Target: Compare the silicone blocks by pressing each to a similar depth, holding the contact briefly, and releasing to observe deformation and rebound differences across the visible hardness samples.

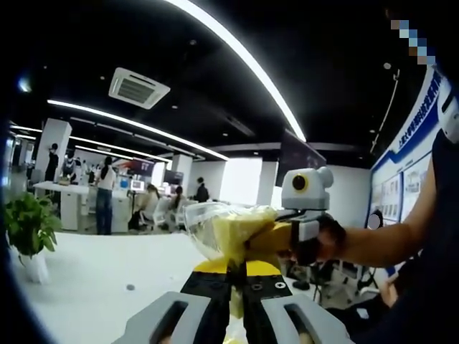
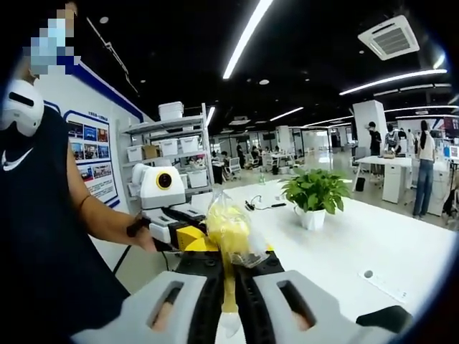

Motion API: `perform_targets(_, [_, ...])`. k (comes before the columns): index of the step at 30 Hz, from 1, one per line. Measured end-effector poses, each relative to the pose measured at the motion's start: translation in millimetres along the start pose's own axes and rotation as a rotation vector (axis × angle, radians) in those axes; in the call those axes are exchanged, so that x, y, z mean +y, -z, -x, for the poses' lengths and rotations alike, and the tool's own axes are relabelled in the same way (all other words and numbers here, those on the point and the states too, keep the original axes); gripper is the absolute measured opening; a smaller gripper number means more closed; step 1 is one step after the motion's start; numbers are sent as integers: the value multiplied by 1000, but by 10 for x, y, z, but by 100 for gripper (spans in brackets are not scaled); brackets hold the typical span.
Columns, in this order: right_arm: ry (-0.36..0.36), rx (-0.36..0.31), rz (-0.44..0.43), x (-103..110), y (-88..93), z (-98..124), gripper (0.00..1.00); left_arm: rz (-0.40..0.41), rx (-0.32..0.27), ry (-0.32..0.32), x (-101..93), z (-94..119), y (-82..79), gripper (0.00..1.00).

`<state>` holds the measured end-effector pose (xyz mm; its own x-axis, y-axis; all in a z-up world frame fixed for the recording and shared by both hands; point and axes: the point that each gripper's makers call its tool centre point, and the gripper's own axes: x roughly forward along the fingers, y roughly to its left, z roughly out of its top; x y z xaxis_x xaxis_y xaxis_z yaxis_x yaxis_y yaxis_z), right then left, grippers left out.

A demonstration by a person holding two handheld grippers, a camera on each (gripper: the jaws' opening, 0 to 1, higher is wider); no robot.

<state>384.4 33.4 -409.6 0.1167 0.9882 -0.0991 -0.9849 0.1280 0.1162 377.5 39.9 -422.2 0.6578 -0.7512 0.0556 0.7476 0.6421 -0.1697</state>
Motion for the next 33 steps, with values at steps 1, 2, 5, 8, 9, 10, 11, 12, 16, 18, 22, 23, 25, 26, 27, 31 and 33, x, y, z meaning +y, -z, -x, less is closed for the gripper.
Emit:
perform_targets(1, [-1,-1,1,-1,-4,4,0,2,-1,2,-2,-2,-4,2])
perform_targets(2, [-1,-2,1,2,-8,7,0,5,-1,4,-4,-4,-8,2])
perform_targets(5, [-1,-6,-2,11,-13,14,0,-8,0,6,-21,-8,-14,2])
perform_targets(8, [2,-6,-6,17,-4,23,0,-11,3,10,-22,-9,-10,2])
perform_targets(9, [2,-7,-5,20,-4,26,0,-14,4,12,-23,-11,-6,2])
perform_targets(10, [3,-5,-6,20,-1,29,0,-15,5,12,-23,-13,-2,2])
perform_targets(11, [3,-5,-5,23,3,33,0,-14,6,14,-28,-16,-1,2])
perform_targets(12, [5,-3,-4,27,4,39,0,-14,6,15,-31,-20,1,2])
perform_targets(16, [8,5,1,41,7,54,0,-3,4,25,-49,-24,4,3])
perform_targets(18, [10,8,7,39,4,56,0,-2,2,27,-53,-25,3,3])
perform_targets(22, [13,8,9,40,-8,57,0,-5,-1,28,-50,-28,-5,3])
perform_targets(23, [12,9,7,42,-9,57,0,-7,-2,27,-49,-28,-8,3])
perform_targets(25, [10,12,18,48,-14,62,0,-7,-2,29,-55,-28,-10,3])
perform_targets(26, [12,12,26,64,-23,64,0,-16,-5,31,-60,-28,-19,3])
perform_targets(27, [13,13,29,68,-30,70,0,-15,-6,34,-73,-24,-23,3])
perform_targets(31, [21,5,24,51,-43,82,0,-51,-11,37,-82,-45,-36,2])
perform_targets(33, [22,-3,12,34,-49,95,0,-52,-11,36,-87,-57,-45,2])
